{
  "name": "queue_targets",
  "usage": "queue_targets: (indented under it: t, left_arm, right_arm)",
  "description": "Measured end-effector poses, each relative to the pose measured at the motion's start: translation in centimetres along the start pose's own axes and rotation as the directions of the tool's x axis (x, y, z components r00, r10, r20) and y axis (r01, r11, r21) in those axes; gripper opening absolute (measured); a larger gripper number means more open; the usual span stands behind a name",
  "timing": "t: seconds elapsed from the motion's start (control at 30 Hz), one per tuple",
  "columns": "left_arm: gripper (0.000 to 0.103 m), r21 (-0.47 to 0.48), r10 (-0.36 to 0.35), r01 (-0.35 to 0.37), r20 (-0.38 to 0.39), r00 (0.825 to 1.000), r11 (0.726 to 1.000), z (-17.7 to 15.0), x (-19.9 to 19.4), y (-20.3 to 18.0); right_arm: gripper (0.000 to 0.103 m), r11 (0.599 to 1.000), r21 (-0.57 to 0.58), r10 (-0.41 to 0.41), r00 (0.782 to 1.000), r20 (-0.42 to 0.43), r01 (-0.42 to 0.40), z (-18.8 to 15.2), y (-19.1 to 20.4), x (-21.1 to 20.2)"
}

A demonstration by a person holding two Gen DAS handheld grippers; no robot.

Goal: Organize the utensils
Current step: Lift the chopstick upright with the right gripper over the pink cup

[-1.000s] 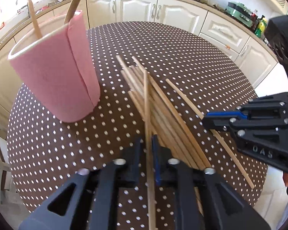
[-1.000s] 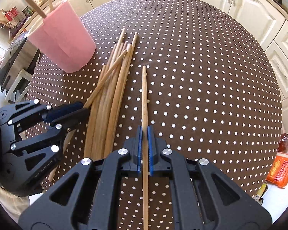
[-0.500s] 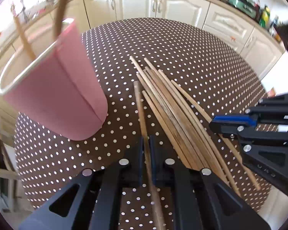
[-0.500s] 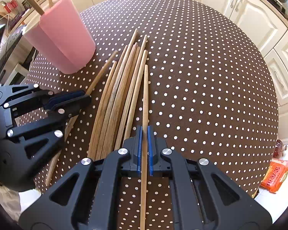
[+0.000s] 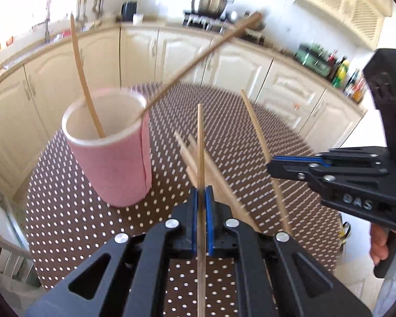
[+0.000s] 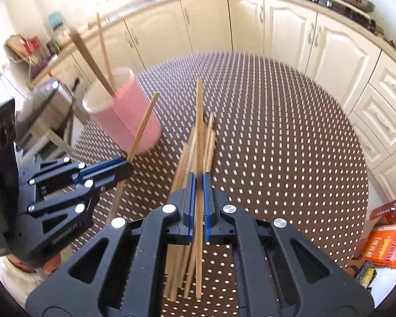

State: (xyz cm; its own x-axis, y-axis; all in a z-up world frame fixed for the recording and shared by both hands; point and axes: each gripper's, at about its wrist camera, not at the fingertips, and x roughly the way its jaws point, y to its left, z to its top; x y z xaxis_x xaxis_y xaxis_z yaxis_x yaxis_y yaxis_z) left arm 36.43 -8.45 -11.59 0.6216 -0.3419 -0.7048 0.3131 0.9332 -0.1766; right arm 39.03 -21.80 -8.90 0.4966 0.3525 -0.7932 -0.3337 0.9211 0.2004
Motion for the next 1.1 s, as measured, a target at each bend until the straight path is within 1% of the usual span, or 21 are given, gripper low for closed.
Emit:
queue_targets:
  t: [0.07, 0.17, 0.2, 0.37, 0.47, 0.57, 0.67, 0.77, 0.83, 0.9, 1.0, 1.03, 1.1]
  left_arm:
    - [0.006, 0.004, -0.012, 0.012, 0.053, 0.999, 1.000, 0.0, -1.7, 0.0]
    - [0.006, 0.002, -0.025, 0.025, 0.133, 0.991, 1.000, -0.1, -4.2, 0.2]
    - [0.006, 0.001, -0.026, 0.026, 0.153, 0.988, 1.000, -0.9, -5.6, 0.8]
    - [0.006, -0.013, -0.039, 0.044, 0.256, 0.966, 0.999, -1.0, -8.6, 1.4]
    - [0.006, -0.026, -0.054, 0.065, 0.299, 0.953, 0.998, -1.5, -10.3, 2.1]
    - [0.006, -0.041, -0.069, 0.088, 0.344, 0.937, 0.995, -1.2, -11.5, 2.9]
    - [0.006, -0.053, -0.074, 0.104, 0.400, 0.913, 0.993, -1.1, -13.1, 3.6]
    - [0.006, -0.071, -0.061, 0.106, 0.466, 0.882, 0.992, -0.4, -14.9, 4.4]
    - [0.006, -0.088, -0.054, 0.112, 0.491, 0.869, 0.990, 0.3, -15.8, 4.9]
    - [0.006, -0.099, -0.032, 0.100, 0.529, 0.848, 0.990, 0.8, -16.7, 5.4]
    - [0.006, -0.130, 0.019, 0.069, 0.581, 0.814, 0.989, 1.9, -17.8, 6.1]
    - [0.006, -0.137, 0.029, 0.066, 0.593, 0.804, 0.988, 2.2, -18.0, 6.2]
    - [0.006, -0.152, 0.066, 0.036, 0.616, 0.785, 0.988, 3.0, -18.2, 6.5]
  right_arm:
    - [0.006, 1.000, 0.002, 0.002, 0.999, 0.046, -0.002, 0.5, 0.0, -1.4]
    - [0.006, 1.000, 0.008, 0.012, 0.995, 0.098, -0.012, 0.8, 0.4, -3.0]
    - [0.006, 1.000, 0.010, 0.013, 0.993, 0.118, -0.014, 1.0, 0.6, -3.5]
    - [0.006, 0.999, 0.014, 0.032, 0.984, 0.178, -0.035, 1.9, 1.1, -5.1]
    - [0.006, 0.999, 0.011, 0.038, 0.980, 0.196, -0.041, 2.4, 1.4, -5.3]
    - [0.006, 0.999, 0.012, 0.045, 0.975, 0.217, -0.049, 2.8, 1.8, -5.4]
    - [0.006, 0.998, 0.015, 0.055, 0.971, 0.234, -0.060, 3.3, 2.2, -5.3]
    - [0.006, 0.998, 0.015, 0.062, 0.963, 0.263, -0.068, 4.1, 2.7, -5.4]
    - [0.006, 0.997, 0.014, 0.069, 0.958, 0.277, -0.076, 4.5, 3.1, -5.5]
    - [0.006, 0.997, 0.011, 0.072, 0.950, 0.303, -0.079, 5.1, 3.6, -5.7]
    - [0.006, 0.994, 0.013, 0.095, 0.938, 0.334, -0.105, 6.1, 4.3, -6.1]
    - [0.006, 0.994, 0.012, 0.098, 0.934, 0.342, -0.108, 6.4, 4.4, -6.2]
    - [0.006, 0.993, 0.008, 0.108, 0.925, 0.365, -0.119, 7.2, 4.9, -6.4]
